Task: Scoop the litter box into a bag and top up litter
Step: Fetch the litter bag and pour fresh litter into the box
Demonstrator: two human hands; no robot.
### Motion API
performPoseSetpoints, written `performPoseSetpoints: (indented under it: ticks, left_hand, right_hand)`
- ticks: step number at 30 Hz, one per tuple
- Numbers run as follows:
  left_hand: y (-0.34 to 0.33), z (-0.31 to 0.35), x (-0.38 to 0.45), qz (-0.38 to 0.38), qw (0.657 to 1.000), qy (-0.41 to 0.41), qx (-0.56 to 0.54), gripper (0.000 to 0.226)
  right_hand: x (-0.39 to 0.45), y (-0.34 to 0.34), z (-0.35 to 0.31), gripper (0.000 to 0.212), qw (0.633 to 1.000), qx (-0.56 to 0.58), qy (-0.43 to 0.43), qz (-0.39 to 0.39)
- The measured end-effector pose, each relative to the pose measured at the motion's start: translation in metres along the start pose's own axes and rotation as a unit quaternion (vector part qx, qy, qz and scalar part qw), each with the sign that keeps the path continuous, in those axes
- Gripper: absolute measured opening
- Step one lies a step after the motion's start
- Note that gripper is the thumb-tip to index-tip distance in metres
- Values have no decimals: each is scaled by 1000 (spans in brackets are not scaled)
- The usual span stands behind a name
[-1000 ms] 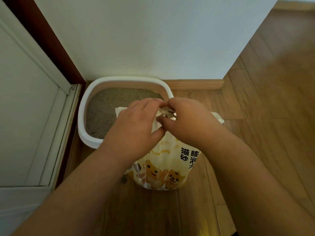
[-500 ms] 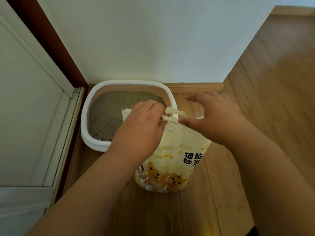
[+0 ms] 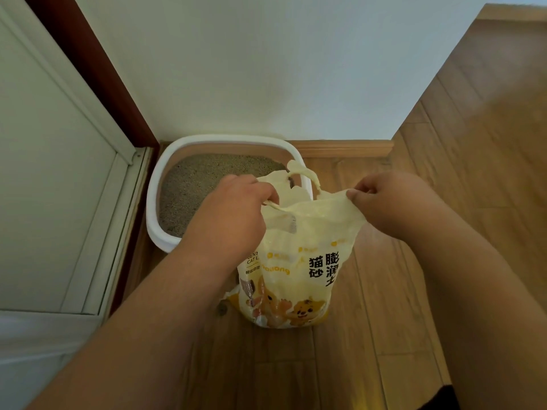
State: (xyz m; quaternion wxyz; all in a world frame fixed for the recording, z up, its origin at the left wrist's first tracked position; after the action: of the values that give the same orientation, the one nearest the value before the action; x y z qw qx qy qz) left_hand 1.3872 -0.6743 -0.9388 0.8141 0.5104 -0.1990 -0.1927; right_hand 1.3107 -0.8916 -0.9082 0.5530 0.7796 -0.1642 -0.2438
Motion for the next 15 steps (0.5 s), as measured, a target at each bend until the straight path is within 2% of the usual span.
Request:
performPoseSetpoints:
  ticks: [3, 6, 12, 15]
  left_hand:
    - [5, 7, -1, -17, 1000, 4, 5, 52]
    - [10, 19, -3, -45, 997, -3, 54, 64]
    - [7, 48, -14, -85, 993, -64, 48, 62]
    - [6, 54, -21, -207, 974, -85, 29, 76]
  right_hand:
    - [1, 1, -2, 30, 1000, 0, -3, 21]
    - [0, -2, -8, 33, 999, -4, 3, 32]
    - [-8, -14, -33, 35, 999, 2, 36, 40]
    - [-9, -17, -38, 34, 998, -6, 48, 47]
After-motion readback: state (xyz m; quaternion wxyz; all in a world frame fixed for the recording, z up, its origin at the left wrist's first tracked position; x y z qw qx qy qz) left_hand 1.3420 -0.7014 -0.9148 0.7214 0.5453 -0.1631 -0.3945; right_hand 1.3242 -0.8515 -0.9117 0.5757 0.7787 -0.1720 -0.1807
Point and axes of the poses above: each hand's wrist, its own x-axis towards the middle knuckle, its own y-axis out of the back of the hand, z = x × y, the point moved 1 cm from there along x, towards the middle knuckle, and after that the axes turned 10 degrees about z, right-handed, at the moved point
